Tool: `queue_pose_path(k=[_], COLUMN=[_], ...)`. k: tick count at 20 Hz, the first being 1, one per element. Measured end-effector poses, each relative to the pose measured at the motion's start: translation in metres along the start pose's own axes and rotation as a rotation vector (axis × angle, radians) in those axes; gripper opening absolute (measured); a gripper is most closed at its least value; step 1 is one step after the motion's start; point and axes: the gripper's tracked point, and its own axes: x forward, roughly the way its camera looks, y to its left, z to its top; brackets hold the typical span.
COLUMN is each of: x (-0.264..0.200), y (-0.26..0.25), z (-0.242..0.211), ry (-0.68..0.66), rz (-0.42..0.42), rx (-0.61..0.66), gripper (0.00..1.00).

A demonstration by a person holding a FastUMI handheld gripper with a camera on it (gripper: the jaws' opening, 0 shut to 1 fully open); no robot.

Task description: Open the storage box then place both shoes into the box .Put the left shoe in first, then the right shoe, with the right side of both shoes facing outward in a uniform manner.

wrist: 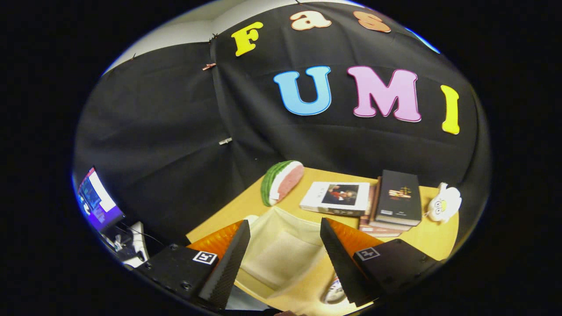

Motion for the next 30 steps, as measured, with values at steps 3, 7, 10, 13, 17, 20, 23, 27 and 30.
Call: queue_pose_path(k=[3, 7, 10, 13, 17, 20, 23, 27, 30], x=[-0.018, -0.028, -0.030, -0.024, -0.003, 0.012, 0.028, 0.041, 0.045], y=[-0.049, -0.097, -0.130, -0.148, -0.168, -0.174, -0.182, -0.183, -0.177], z=[-0.035, -0.089, -0.139, -0.184, -0.235, -0.252, -0.268, -0.297, -0.303], ry=[0.020, 0.079, 0.158, 0.222, 0.305, 0.341, 0.389, 0.483, 0.512], rz=[-0.074, -0.127, -0.158, -0.156, -0.177, -0.181, -0.197, -0.193, -0.176], rx=[-0.048, -0.028, 0.012, 0.050, 0.120, 0.181, 0.207, 0.288, 0.413], gripper=[0.98, 0.98, 0.98, 0.98, 0.99, 0.99, 0.98, 0.88, 0.79])
